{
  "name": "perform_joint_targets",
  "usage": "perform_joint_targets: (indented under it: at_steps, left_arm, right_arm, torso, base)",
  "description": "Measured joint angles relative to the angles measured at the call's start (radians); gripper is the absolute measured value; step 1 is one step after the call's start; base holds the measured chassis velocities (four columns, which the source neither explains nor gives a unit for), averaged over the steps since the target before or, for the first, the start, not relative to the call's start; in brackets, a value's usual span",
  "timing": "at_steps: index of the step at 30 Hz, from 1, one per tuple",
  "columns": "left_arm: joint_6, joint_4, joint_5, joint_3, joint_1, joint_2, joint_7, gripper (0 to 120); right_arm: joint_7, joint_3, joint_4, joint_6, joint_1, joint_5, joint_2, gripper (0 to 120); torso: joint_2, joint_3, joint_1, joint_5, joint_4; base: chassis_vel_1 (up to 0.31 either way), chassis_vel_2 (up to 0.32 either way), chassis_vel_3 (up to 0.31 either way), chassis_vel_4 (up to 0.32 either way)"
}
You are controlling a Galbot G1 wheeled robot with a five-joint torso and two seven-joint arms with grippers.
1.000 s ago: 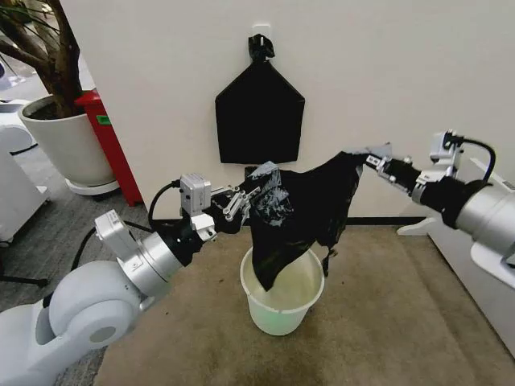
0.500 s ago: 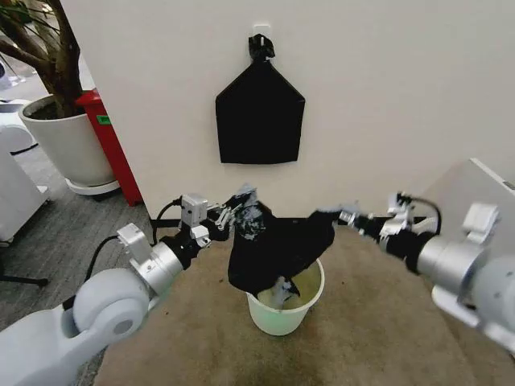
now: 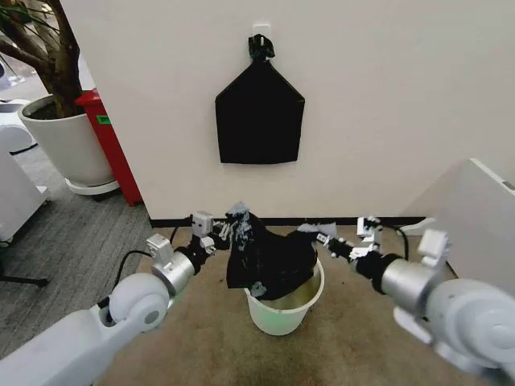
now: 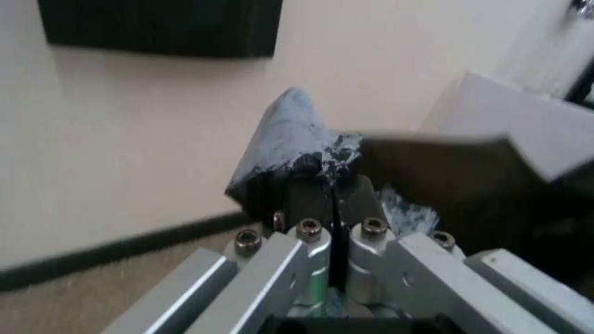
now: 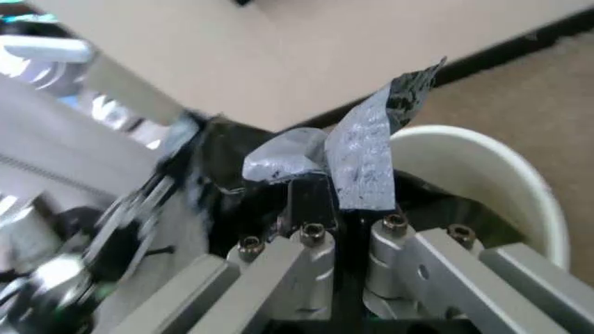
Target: Place the garbage bag over the trash bin.
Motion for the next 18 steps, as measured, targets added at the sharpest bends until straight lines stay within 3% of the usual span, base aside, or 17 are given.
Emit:
perform_joint_targets:
  at_steps: [2,6,11,18]
  left_arm:
    - [0.0,-0.05,0.003,-0.041,0.083,0.05,0.005,0]
    - [-0.009,-0.118,-0.006,-0.112,0.133,0.1,0.008,0]
    - [-0.003,-0.162,-0.053,-0.133,0.104,0.124,-0.039,0]
    - [0.02,-0.255,-0.043,-0.164,0.26,0.156,-0.096,0]
  right_arm:
    - [0.027,0.043,0.004,0.009,-0.038,-0.012,-0.002,0]
    - [0.029,0.091,0.004,0.04,-0.04,-0.06,-0.021,0]
    - [0.049,0.089,0.016,0.05,-0.018,-0.082,-0.003,0]
    - [0.081,0.079,0.025,-0.01,-0.178,-0.152,0.07,0]
  torso:
    - [0.0,0.0,0.0,0.0,0.0005]
    - [0.0,0.0,0.0,0.0002,0.0004]
    - [0.0,0.0,0.0,0.0001,0.0004]
    - [0.0,0.0,0.0,0.0,0.0002]
  base:
    - [0.0,0.0,0.0,0.0]
    - [0.0,0.0,0.0,0.0]
    - [0.0,0.0,0.0,0.0]
    - [0.0,0.0,0.0,0.0]
